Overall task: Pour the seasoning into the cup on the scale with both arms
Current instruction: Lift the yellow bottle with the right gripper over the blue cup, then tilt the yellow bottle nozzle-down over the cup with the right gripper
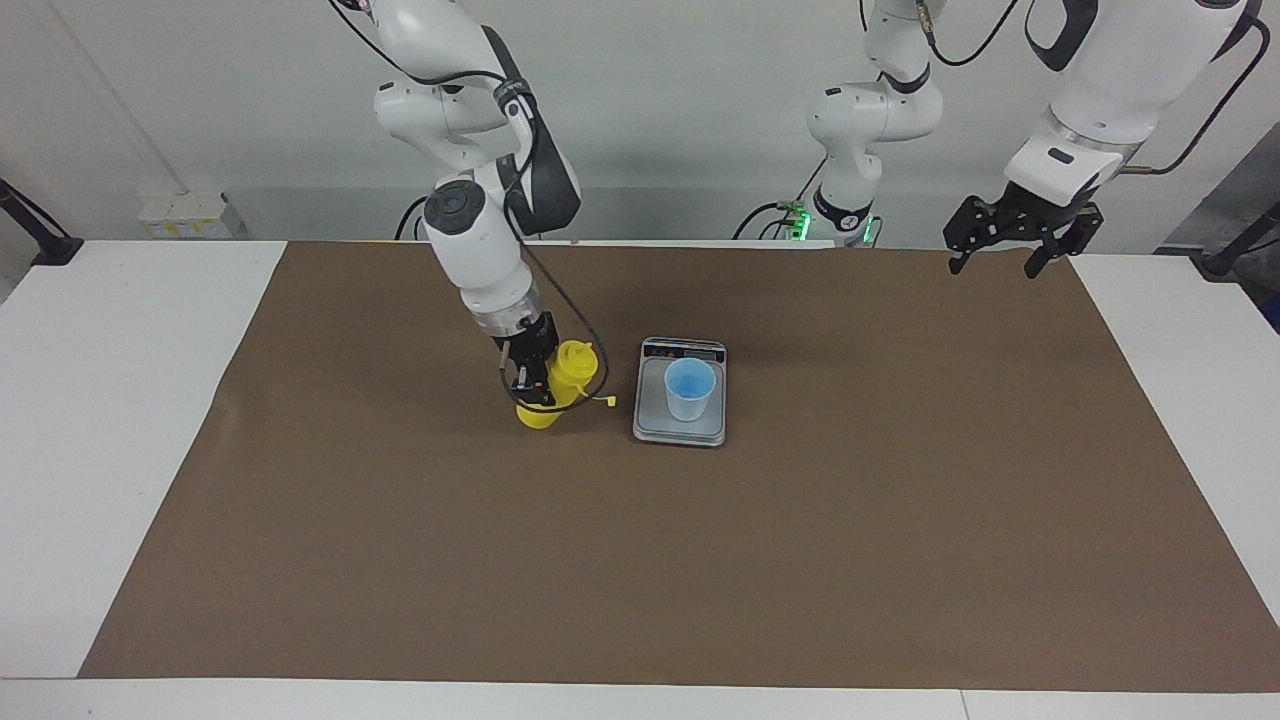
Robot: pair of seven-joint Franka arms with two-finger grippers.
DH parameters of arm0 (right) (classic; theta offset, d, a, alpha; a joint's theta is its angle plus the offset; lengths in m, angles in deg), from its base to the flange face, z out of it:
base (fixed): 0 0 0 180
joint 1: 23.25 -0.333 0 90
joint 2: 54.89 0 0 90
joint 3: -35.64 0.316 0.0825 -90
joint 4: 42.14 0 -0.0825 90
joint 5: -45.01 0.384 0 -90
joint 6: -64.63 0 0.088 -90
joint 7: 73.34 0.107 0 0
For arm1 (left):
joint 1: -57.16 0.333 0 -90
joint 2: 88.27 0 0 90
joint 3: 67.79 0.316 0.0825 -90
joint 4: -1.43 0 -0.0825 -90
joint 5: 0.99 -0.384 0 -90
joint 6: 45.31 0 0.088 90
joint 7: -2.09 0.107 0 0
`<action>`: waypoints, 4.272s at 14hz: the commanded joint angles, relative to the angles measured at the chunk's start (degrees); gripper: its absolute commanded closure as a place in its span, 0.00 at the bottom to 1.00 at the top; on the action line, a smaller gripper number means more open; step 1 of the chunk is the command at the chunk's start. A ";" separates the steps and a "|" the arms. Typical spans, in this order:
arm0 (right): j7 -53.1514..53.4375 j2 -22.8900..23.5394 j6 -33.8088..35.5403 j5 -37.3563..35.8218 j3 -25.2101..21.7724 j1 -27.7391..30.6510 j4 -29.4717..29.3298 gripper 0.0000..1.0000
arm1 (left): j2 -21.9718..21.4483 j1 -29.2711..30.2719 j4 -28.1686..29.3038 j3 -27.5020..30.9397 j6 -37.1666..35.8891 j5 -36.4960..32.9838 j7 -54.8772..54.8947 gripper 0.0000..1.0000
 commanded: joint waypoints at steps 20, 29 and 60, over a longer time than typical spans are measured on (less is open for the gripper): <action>19.23 11.00 -7.97 -65.41 0.29 -11.97 -12.97 1.00 | -0.87 0.94 1.69 -0.45 0.17 -1.24 4.66 0.00; 19.87 14.87 1.52 -81.51 0.29 -15.93 -13.33 1.00 | -0.88 0.85 1.69 -0.45 0.26 -1.24 4.48 0.00; 19.07 16.01 13.04 -78.71 1.35 -18.22 -14.91 1.00 | -0.88 0.94 1.52 -0.37 0.52 -1.24 5.19 0.00</action>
